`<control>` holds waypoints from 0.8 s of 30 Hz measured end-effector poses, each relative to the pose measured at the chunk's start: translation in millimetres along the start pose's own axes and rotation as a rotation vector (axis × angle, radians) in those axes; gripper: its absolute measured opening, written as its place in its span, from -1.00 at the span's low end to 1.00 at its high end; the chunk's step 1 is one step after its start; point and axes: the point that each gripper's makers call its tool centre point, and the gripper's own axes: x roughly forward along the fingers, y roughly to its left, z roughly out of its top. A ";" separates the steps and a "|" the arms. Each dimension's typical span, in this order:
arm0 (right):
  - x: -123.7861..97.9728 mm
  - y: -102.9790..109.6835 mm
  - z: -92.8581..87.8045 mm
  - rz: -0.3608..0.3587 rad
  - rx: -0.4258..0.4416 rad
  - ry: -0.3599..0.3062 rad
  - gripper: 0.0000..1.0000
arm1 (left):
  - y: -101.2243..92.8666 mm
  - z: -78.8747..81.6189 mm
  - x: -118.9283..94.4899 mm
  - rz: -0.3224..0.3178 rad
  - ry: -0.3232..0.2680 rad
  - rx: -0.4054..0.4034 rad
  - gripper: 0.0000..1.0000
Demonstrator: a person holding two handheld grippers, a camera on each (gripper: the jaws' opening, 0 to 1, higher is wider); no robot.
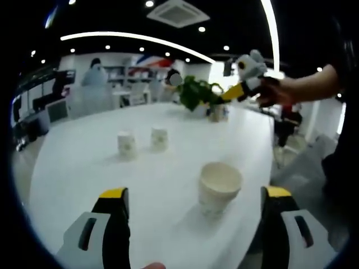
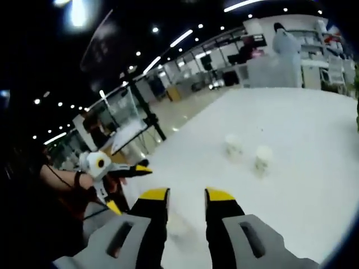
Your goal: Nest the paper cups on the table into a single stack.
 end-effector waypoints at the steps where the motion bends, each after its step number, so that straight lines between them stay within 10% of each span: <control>1: -1.3 -1.4 -2.0 -0.006 0.003 0.001 -0.45 | -0.2 -0.3 -0.2 0.001 0.001 -0.001 0.97; 12: -9.1 -21.3 -6.7 -0.093 0.029 -0.061 0.05 | -2.3 0.1 -4.4 0.006 0.000 0.002 0.96; 18: -8.2 -37.2 -6.8 -0.210 0.007 -0.096 0.82 | -1.5 0.9 -6.2 0.011 -0.006 -0.004 0.97; 24: -7.3 -46.6 -10.1 -0.258 0.012 -0.113 1.00 | -1.6 1.0 -7.4 0.014 -0.005 -0.006 0.97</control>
